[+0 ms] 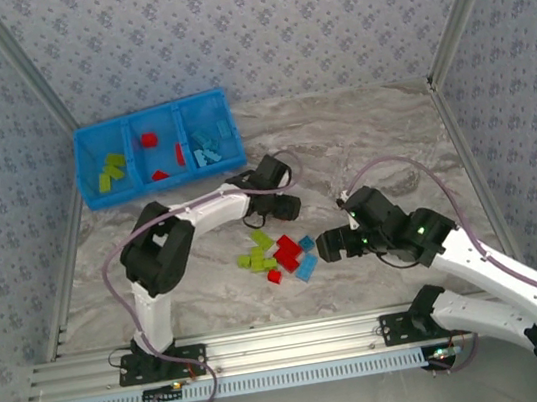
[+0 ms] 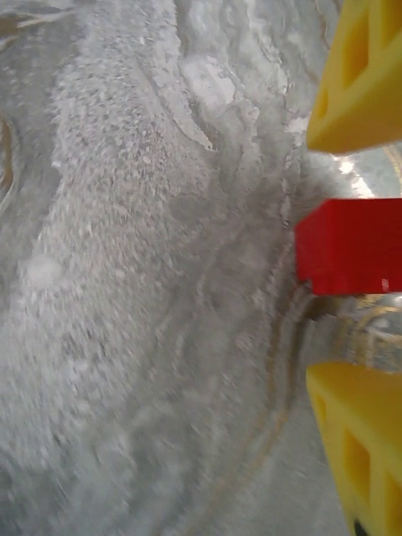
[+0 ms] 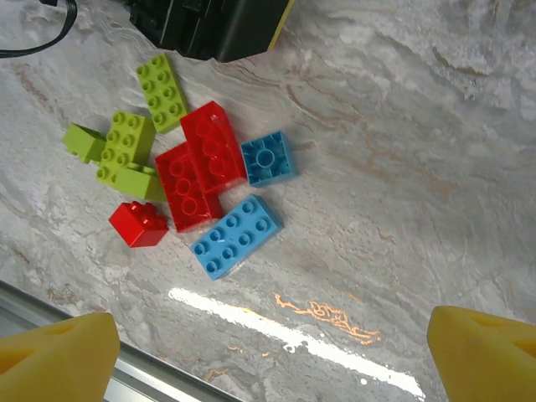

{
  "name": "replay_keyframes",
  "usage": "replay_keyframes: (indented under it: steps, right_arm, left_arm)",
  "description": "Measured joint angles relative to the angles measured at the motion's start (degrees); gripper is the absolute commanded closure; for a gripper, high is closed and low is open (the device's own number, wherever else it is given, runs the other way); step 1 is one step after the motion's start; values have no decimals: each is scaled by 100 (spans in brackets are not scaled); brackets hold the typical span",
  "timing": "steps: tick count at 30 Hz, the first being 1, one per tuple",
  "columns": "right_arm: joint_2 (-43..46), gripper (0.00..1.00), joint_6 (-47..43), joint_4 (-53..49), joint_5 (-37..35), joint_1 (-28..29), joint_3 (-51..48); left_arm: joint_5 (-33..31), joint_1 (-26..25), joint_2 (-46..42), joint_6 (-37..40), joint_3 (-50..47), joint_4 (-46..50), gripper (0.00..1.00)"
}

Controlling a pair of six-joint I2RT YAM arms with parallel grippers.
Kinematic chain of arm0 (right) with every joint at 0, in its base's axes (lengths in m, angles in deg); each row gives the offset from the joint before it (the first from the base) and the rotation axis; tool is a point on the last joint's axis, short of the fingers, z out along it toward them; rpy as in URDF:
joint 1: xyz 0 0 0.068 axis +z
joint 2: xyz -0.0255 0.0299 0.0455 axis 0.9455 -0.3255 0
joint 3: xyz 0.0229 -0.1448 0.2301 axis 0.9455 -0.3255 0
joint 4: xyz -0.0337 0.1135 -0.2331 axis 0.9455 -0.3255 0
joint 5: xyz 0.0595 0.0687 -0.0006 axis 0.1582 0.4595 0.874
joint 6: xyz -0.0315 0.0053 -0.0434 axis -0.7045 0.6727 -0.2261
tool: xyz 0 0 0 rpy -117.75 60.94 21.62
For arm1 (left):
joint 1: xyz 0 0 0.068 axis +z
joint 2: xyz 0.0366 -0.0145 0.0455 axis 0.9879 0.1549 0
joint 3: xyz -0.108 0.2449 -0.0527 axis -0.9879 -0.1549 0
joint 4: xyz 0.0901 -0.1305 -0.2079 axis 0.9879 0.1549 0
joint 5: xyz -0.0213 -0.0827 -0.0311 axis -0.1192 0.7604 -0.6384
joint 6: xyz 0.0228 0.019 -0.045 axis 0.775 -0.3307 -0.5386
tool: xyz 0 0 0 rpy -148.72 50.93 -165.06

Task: Sort the legos into containers by color

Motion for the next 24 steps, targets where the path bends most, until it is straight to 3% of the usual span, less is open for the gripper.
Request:
replay_keyframes:
  steps: [3, 6, 11, 15, 20, 24]
  right_arm:
    - [-4, 2, 79, 4, 0, 0, -2]
    - [-22, 2, 98, 4, 0, 0, -2]
    - [-107, 2, 140, 28, -2, 26, 4]
    - [-229, 1, 142, 90, -22, 66, 63]
    - [-404, 1, 140, 192, -61, 118, 258]
    - [-522, 1, 140, 267, -90, 160, 308]
  left_arm:
    - [-160, -87, 98, 63, 33, 61, 64]
    - [-245, -105, 111, 68, 33, 153, 74]
    - [-343, -87, -94, -11, -68, 221, 81]
    - [-514, 81, -1099, -42, -505, 348, 82]
    - [-1016, 1108, -2621, -66, -651, 308, 82]
    - [-1539, 2284, -2747, -98, -415, 184, 82]
